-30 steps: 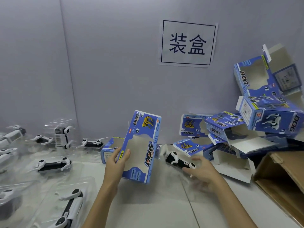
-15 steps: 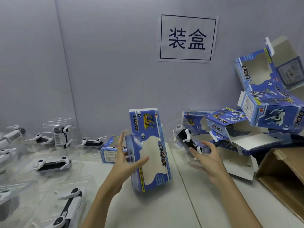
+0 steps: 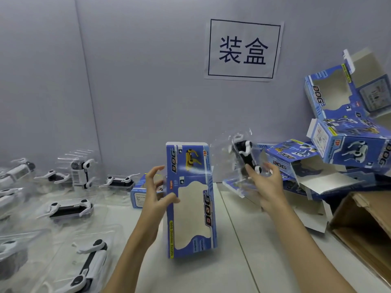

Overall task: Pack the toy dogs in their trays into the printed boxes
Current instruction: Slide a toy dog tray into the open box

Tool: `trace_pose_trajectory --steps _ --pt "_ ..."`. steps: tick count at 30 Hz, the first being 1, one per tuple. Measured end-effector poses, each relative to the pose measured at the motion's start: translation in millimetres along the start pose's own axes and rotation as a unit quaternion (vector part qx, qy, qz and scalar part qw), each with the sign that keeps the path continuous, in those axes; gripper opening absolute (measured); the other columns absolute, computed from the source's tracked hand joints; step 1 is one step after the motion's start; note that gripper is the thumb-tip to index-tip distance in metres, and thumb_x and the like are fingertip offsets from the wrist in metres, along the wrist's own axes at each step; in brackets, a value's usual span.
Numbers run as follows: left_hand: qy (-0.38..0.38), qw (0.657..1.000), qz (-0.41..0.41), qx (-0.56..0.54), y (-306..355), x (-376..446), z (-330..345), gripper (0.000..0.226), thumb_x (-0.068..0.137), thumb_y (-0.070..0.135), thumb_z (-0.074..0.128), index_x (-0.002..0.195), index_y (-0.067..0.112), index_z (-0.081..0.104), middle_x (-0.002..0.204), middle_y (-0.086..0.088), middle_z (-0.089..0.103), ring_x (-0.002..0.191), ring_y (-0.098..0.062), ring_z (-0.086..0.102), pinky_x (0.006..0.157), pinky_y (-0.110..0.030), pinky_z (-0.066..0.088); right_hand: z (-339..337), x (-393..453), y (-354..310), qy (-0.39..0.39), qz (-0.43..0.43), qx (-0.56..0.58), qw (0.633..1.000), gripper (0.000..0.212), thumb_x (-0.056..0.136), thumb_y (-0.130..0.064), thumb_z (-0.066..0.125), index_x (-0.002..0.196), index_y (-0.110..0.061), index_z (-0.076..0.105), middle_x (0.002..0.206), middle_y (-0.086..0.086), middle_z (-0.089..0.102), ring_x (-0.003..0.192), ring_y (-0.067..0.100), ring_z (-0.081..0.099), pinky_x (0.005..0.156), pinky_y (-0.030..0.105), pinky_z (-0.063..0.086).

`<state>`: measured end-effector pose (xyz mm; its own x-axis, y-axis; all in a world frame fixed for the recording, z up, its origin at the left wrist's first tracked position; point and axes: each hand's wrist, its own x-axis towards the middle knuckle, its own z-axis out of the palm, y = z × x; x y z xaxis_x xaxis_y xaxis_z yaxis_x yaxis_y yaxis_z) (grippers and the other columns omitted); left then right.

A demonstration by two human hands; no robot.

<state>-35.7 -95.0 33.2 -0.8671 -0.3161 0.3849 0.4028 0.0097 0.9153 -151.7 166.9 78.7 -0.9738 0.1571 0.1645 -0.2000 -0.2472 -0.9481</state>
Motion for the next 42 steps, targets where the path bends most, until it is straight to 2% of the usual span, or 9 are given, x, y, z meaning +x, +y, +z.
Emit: trace_pose_trajectory --steps 4,8,17,21,26,31,36,39,42 --pt "-0.024 0.999 0.021 -0.022 2 -1 1 0.068 0.068 0.009 0.060 0.122 0.048 0.051 0.132 -0.009 0.060 0.105 -0.034 0.073 0.080 -0.049 0.062 14 15 -25 -0.023 -0.025 -0.024 0.999 0.059 0.089 -0.018 0.083 0.136 -0.026 0.049 0.143 0.008 0.055 0.107 0.041 0.072 0.079 0.054 0.065" --pt "-0.049 0.998 0.030 -0.011 3 -1 5 0.067 0.068 0.005 0.058 0.124 0.040 0.047 0.129 -0.006 0.065 0.107 -0.034 0.073 0.074 -0.038 0.062 25 17 -53 -0.114 -0.128 -0.110 0.979 0.064 0.085 -0.027 0.087 0.137 -0.035 0.052 0.137 0.002 0.053 0.112 0.030 0.067 0.072 0.044 0.066" --pt "-0.024 0.998 0.045 0.027 13 -7 15 0.068 0.069 0.010 0.062 0.124 0.044 0.041 0.145 -0.006 0.056 0.120 -0.034 0.065 0.096 -0.063 0.056 34 14 -105 -0.258 -0.333 -0.418 0.805 0.066 0.089 -0.023 0.084 0.136 -0.052 0.048 0.123 -0.004 0.059 0.102 0.009 0.064 0.073 0.020 0.050" --pt "0.014 0.990 0.112 0.084 15 -9 19 0.074 0.069 0.012 0.057 0.136 0.038 0.042 0.165 0.022 0.024 0.134 -0.009 0.049 0.085 -0.039 0.063 45 6 -113 -0.282 -0.368 -0.461 0.757 0.066 0.094 -0.007 0.075 0.136 -0.049 0.047 0.126 -0.005 0.057 0.109 0.019 0.063 0.087 0.032 0.056" --pt "-0.018 0.992 0.101 0.069 11 -6 17 0.076 0.075 0.015 0.053 0.142 0.044 0.036 0.153 0.001 0.047 0.132 -0.023 0.053 0.075 -0.027 0.061 60 -7 -109 -0.301 -0.397 -0.481 0.721 0.070 0.097 0.007 0.063 0.142 -0.044 0.047 0.133 -0.005 0.059 0.114 0.018 0.062 0.095 0.036 0.056" --pt "-0.037 0.981 0.109 0.159 7 -9 14 0.062 0.075 0.059 0.070 0.125 0.064 0.033 0.143 0.016 0.051 0.115 0.001 0.058 0.073 -0.016 0.057 61 -5 -110 -0.297 -0.372 -0.408 0.779 0.096 0.092 0.000 0.074 0.156 -0.054 0.027 0.141 -0.015 0.058 0.126 -0.003 0.054 0.091 0.001 0.044" --pt "-0.041 0.982 0.100 0.156 3 -9 17 0.062 0.075 0.065 0.078 0.123 0.057 0.039 0.129 0.031 0.057 0.116 0.001 0.060 0.073 -0.019 0.059 48 -6 -89 -0.252 -0.295 -0.274 0.880 0.058 0.085 -0.009 0.084 0.136 -0.017 0.057 0.144 0.002 0.057 0.136 0.011 0.053 0.115 0.043 0.047" --pt "-0.065 0.994 0.054 0.076 7 -7 18 0.053 0.081 0.051 0.085 0.116 0.055 0.045 0.129 0.030 0.062 0.119 -0.005 0.064 0.073 -0.026 0.062 42 -6 -76 -0.220 -0.279 -0.247 0.902 0.042 0.090 -0.020 0.081 0.130 -0.025 0.068 0.152 0.001 0.050 0.143 0.016 0.047 0.121 0.044 0.040" --pt "-0.084 0.996 0.023 0.029 13 -8 18 0.061 0.077 0.050 0.087 0.121 0.047 0.045 0.131 0.012 0.068 0.114 -0.022 0.071 0.083 -0.042 0.064 36 -11 -57 -0.288 -0.172 -0.142 0.932 0.039 0.100 -0.031 0.070 0.135 -0.045 0.061 0.146 -0.009 0.058 0.130 0.025 0.061 0.098 0.053 0.058"
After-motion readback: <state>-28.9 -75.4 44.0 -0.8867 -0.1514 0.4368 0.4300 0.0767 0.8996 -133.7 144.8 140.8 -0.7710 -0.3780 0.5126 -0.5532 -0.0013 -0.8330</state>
